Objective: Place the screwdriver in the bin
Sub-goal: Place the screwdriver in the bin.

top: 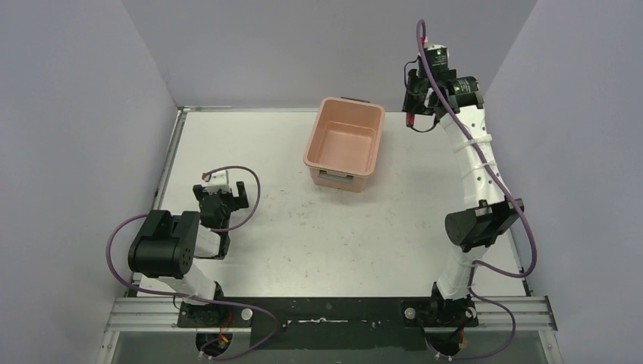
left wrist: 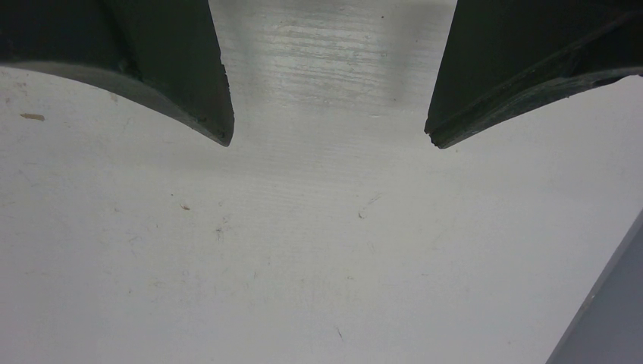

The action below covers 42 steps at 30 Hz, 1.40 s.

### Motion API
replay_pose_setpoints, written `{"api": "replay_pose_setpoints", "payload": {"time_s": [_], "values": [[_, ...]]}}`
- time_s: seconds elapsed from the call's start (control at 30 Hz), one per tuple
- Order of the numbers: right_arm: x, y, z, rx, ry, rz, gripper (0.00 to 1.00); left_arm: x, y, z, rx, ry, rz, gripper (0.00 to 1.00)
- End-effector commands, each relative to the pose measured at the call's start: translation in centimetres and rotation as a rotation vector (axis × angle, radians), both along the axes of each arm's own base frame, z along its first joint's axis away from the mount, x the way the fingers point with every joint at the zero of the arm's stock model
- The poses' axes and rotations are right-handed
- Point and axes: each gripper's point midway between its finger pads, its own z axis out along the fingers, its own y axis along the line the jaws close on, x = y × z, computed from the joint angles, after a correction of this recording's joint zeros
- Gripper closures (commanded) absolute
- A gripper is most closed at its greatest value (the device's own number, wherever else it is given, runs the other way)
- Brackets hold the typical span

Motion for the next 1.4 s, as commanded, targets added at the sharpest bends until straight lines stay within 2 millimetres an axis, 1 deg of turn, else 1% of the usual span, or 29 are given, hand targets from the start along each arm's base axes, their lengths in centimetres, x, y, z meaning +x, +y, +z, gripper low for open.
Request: {"api": "replay_pose_setpoints", "payload": {"time_s": [0.0,0.17,0.27,0.43,0.57,0.67,0.8,0.9,1.03,1.13,1.2,1.37], "values": [[0.3,2.5,0.4,0.019,-0.033,-0.022,1.0,0.9,-0.1,1.7,0.003,-0.06,-0.006,0.03],[0.3,6.7,-0.5,0.043,-0.036,0.02,1.0,0.9,-0.2,1.7,0.002,-0.061,-0.006,0.03],[0.4,8.9,-0.6,0.063,-0.057,0.029,1.0,0.9,-0.1,1.7,0.003,-0.061,-0.005,0.03],[0.7,11.6,-0.3,0.093,-0.108,0.023,1.0,0.9,-0.2,1.7,0.002,-0.06,-0.006,0.03],[1.0,13.9,-0.5,0.129,-0.133,0.045,1.0,0.9,-0.1,1.7,0.003,-0.06,-0.006,0.03],[1.5,15.3,-1.5,0.145,-0.125,0.067,1.0,0.9,-0.2,1.7,0.002,-0.061,-0.006,0.03],[2.6,16.3,-3.0,0.158,-0.128,0.081,1.0,0.9,-0.2,1.7,0.002,-0.06,-0.006,0.03],[3.4,16.5,-4.6,0.149,-0.125,0.076,1.0,0.9,-0.2,1.7,0.003,-0.06,-0.006,0.03],[4.0,16.8,-7.4,0.133,-0.101,0.074,1.0,0.9,-0.2,1.7,0.003,-0.059,-0.006,0.03],[4.2,16.8,-10.4,0.112,-0.07,0.069,1.0,0.9,-0.2,1.7,0.002,-0.06,-0.006,0.03],[4.3,16.6,-12.5,0.098,-0.047,0.063,1.0,0.9,-0.2,1.7,0.002,-0.059,-0.006,0.03],[4.3,16.1,-17.2,0.078,-0.003,0.049,1.0,0.9,-0.2,1.7,0.002,-0.059,-0.006,0.03]]}}
